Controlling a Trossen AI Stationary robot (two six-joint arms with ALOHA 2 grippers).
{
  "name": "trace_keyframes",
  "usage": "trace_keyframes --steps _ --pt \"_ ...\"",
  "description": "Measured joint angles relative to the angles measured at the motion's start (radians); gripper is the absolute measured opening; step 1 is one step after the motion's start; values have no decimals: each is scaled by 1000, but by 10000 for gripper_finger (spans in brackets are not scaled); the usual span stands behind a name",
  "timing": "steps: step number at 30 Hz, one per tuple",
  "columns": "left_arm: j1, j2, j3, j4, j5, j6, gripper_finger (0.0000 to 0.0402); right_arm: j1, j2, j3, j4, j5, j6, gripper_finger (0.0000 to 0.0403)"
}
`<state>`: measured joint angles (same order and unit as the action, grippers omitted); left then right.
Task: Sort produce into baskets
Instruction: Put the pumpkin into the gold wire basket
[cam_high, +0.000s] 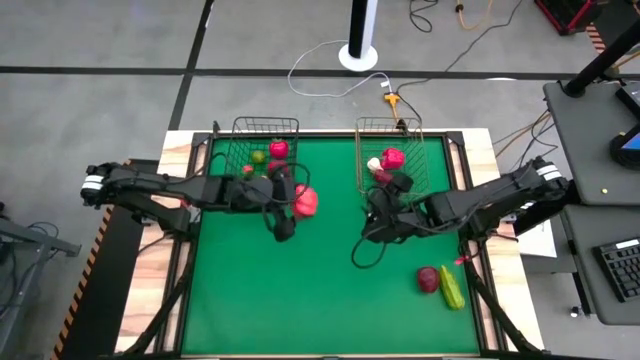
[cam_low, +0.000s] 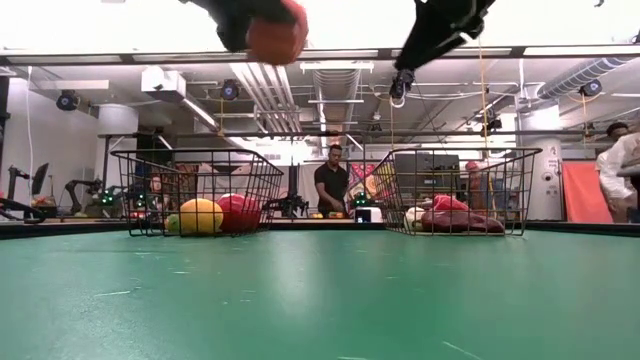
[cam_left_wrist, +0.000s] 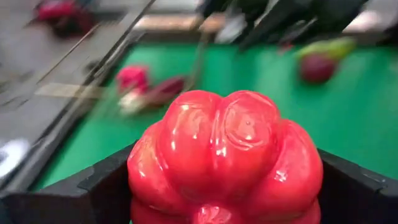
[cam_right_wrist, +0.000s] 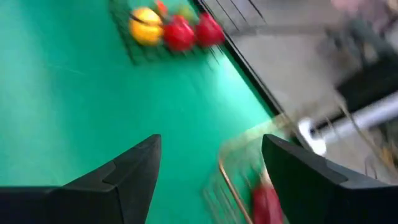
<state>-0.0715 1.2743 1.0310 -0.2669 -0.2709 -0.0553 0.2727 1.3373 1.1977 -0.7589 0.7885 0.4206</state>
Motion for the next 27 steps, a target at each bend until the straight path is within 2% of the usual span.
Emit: trace_keyframes --steps 4,7,11,16,20,27 --pt "-14 0 -66 215 98 1 349 18 0 -88 280 -9 -268 272" --pt "-27 13 -137 403 117 -49 349 44 0 -188 592 -13 -480 269" --pt "-37 19 -216 566 169 -122 350 94 21 -312 990 -56 -774 263" --pt "-36 14 -311 770 222 -255 350 120 38 -379 1347 -56 -985 258" --pt "-37 24 -371 914 239 -316 350 120 66 -365 1355 -73 -1032 274" --pt "-37 23 -398 940 236 -346 350 120 103 -271 1280 -81 -1067 333"
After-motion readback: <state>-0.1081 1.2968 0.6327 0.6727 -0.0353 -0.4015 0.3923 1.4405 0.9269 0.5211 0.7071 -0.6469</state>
